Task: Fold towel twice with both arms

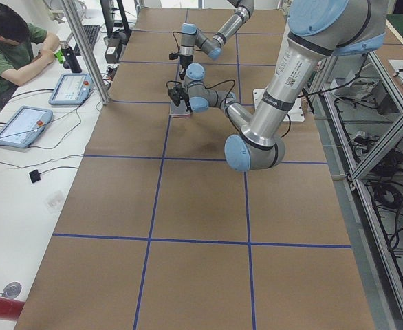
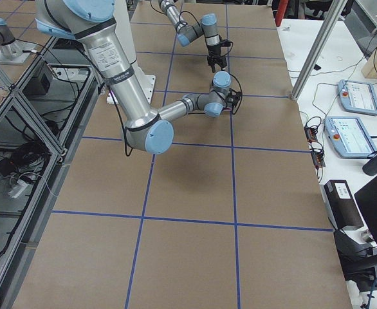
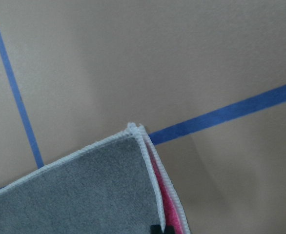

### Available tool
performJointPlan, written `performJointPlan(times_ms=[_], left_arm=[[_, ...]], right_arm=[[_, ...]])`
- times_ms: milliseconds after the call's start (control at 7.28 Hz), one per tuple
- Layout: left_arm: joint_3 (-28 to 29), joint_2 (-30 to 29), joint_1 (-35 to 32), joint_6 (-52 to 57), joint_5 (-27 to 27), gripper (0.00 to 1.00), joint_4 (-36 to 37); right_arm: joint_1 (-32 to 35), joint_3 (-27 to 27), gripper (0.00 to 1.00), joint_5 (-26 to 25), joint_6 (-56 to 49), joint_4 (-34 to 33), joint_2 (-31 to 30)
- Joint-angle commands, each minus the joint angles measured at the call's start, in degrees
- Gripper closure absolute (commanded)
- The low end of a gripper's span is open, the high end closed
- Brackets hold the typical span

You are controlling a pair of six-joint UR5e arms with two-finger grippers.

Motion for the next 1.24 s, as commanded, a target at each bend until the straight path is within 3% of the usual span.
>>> performJointPlan(times_ms=[0, 549, 1099], left_arm=[[0.0, 0.1, 0.0, -0.1, 0.0, 0.00, 0.0], [-0.1, 0.1, -0.2, 0.0, 0.0, 0.00, 0.0], [-0.1, 0.9, -1.2, 1.6, 0.0, 0.00, 0.0]], right_arm=[[3.6, 0.2, 1.00, 6.6, -0.3, 0.2, -1.7], [3.3, 7.4, 1.00, 9.8, 0.7, -0.4, -6.7], [-4.0, 12.5, 1.00, 11.1, 12.9, -0.5, -5.8]])
